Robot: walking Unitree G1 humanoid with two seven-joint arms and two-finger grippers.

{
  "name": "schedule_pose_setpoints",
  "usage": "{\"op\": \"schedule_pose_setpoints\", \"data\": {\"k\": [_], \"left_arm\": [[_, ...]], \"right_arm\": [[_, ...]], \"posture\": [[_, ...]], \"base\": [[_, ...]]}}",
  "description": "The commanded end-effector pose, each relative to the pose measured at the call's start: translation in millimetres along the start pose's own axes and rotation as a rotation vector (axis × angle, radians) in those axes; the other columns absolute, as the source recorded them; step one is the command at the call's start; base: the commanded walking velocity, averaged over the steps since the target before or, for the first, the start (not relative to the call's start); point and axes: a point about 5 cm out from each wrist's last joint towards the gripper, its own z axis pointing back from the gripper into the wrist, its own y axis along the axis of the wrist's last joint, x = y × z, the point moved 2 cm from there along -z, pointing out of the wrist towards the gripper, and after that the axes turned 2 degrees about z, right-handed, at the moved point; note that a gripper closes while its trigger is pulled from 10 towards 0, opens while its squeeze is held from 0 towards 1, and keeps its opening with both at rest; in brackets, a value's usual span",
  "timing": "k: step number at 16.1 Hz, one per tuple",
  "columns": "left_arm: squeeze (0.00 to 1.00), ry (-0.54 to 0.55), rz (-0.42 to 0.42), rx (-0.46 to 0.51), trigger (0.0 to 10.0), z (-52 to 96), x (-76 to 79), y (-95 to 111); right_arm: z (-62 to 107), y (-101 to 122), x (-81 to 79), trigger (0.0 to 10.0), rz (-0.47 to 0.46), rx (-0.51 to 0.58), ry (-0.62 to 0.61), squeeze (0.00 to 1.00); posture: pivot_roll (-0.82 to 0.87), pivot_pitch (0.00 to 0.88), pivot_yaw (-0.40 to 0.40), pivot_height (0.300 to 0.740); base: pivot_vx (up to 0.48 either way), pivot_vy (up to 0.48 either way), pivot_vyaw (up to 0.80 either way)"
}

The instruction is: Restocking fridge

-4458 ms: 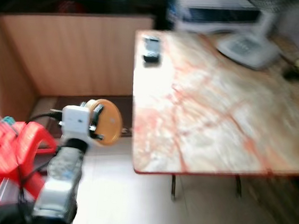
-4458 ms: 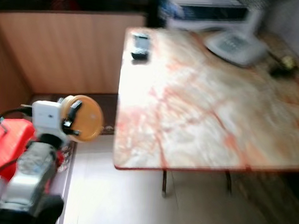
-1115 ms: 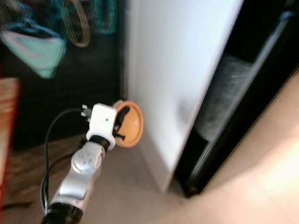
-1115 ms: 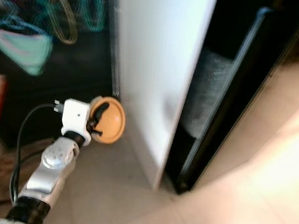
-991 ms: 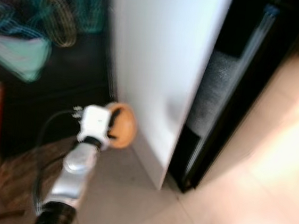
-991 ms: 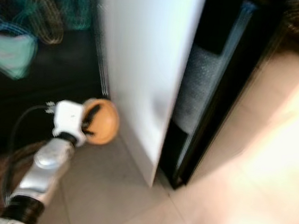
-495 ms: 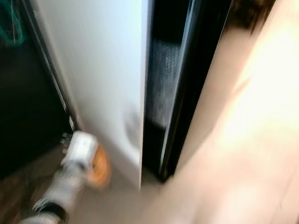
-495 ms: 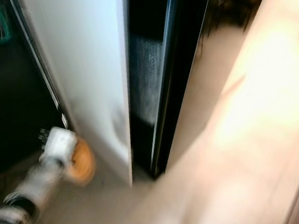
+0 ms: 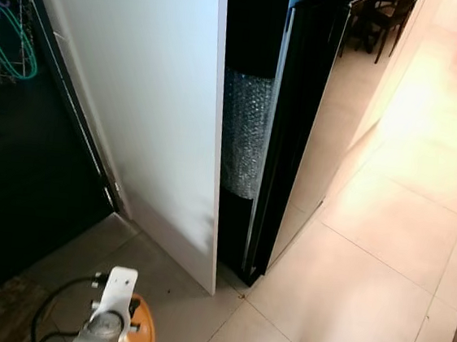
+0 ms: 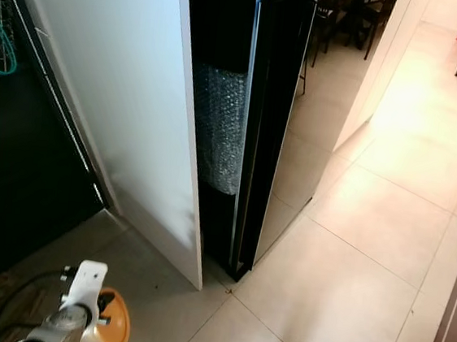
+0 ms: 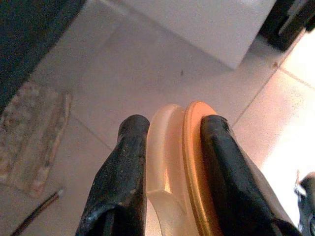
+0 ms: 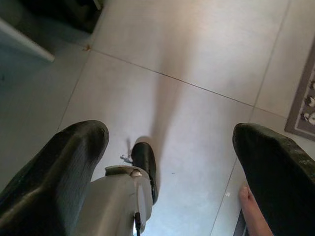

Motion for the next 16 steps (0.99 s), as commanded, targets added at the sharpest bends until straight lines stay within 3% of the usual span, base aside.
{"op": "schedule_pose_setpoints", "data": {"k": [1,3,5,7,10,12,16], "left_arm": [[0.00,0.003,0.009,-0.051,10.0,2.4,-1.8,-14.1],[0.00,-0.015,0.037,-0.044,10.0,2.5,0.4,-14.2],[0.00,-0.016,0.014,-0.027,10.0,0.7,-3.9,-6.1],[0.00,-0.001,0.017,-0.025,10.0,0.8,-10.5,-5.7],[0.00,0.019,0.026,-0.076,10.0,5.3,-18.4,-25.0],[0.00,0.034,0.062,-0.108,10.0,9.7,-22.3,-40.0],[0.00,0.052,0.071,-0.120,10.0,12.3,-27.8,-47.1]], "right_arm": [[0.9,-4.7,-1.5,10.0,-0.029,-0.005,-0.014,0.00],[1.3,-7.8,-3.4,10.0,-0.056,-0.013,-0.024,0.00],[0.8,-8.4,-8.5,10.0,-0.111,-0.006,-0.049,0.00],[0.9,-9.9,-10.8,10.0,-0.105,-0.012,-0.044,0.00],[3.8,-19.6,-5.2,10.0,-0.086,-0.041,-0.058,0.00],[6.6,-26.6,1.4,10.0,-0.049,-0.061,-0.060,0.00],[8.0,-30.7,3.5,10.0,-0.037,-0.077,-0.055,0.00]], "posture": [[-0.05,0.000,0.026,0.740],[-0.04,0.000,0.040,0.740],[-0.04,0.000,0.073,0.740],[-0.03,0.000,0.079,0.740],[-0.03,0.000,0.076,0.740],[-0.04,0.000,0.086,0.740],[-0.02,0.000,0.070,0.740]], "base": [[0.000,0.000,0.00],[0.000,0.000,0.00],[0.000,0.000,0.00],[0.000,0.000,0.00],[0.000,0.000,0.00],[0.000,0.000,-0.69],[0.000,0.000,-0.79]]}}
